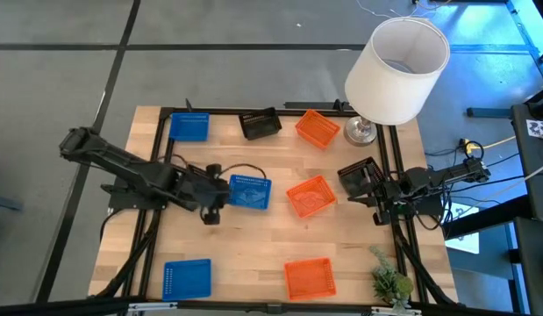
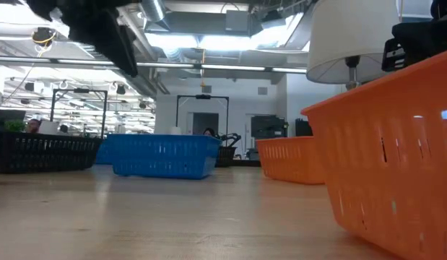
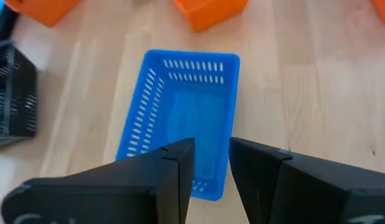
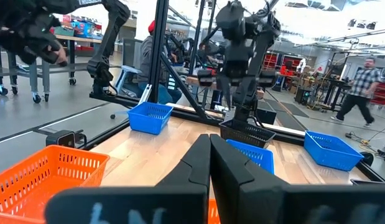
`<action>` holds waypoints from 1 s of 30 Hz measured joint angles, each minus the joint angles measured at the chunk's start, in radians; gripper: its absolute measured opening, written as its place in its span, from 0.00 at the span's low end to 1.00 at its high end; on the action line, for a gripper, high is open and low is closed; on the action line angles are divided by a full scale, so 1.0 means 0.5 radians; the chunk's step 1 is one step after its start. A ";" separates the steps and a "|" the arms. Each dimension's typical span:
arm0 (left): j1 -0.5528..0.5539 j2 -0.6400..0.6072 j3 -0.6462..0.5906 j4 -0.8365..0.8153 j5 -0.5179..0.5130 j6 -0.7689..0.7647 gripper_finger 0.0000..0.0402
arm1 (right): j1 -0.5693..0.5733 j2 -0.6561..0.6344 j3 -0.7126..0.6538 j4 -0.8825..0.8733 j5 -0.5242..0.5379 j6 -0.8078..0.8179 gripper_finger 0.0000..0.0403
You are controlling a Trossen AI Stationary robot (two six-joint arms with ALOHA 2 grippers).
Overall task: Stack baskets by color
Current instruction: Stack the middle blue bin on top of the top blue bin
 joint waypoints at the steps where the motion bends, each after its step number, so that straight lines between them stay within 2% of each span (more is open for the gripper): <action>1: 0.000 0.052 0.000 0.024 0.019 0.001 0.23 | 0.001 0.000 0.000 0.000 0.000 0.000 0.02; 8: 0.000 0.394 0.000 0.187 0.187 0.013 0.23 | 0.000 0.000 0.002 0.015 0.000 0.002 0.02; 15: 0.000 0.619 0.000 0.238 0.178 0.016 0.23 | 0.000 0.000 0.002 0.016 0.000 0.106 0.02; 21: 0.000 0.645 -0.001 0.241 0.173 0.016 0.22 | 0.000 0.000 0.002 0.015 -0.001 0.160 0.02; 27: -0.018 0.537 0.003 0.242 0.161 0.017 0.23 | 0.001 0.000 0.002 0.015 -0.001 0.159 0.02; 30: -0.018 0.514 0.014 0.229 0.090 0.047 0.22 | 0.001 0.000 0.002 0.014 -0.001 0.155 0.02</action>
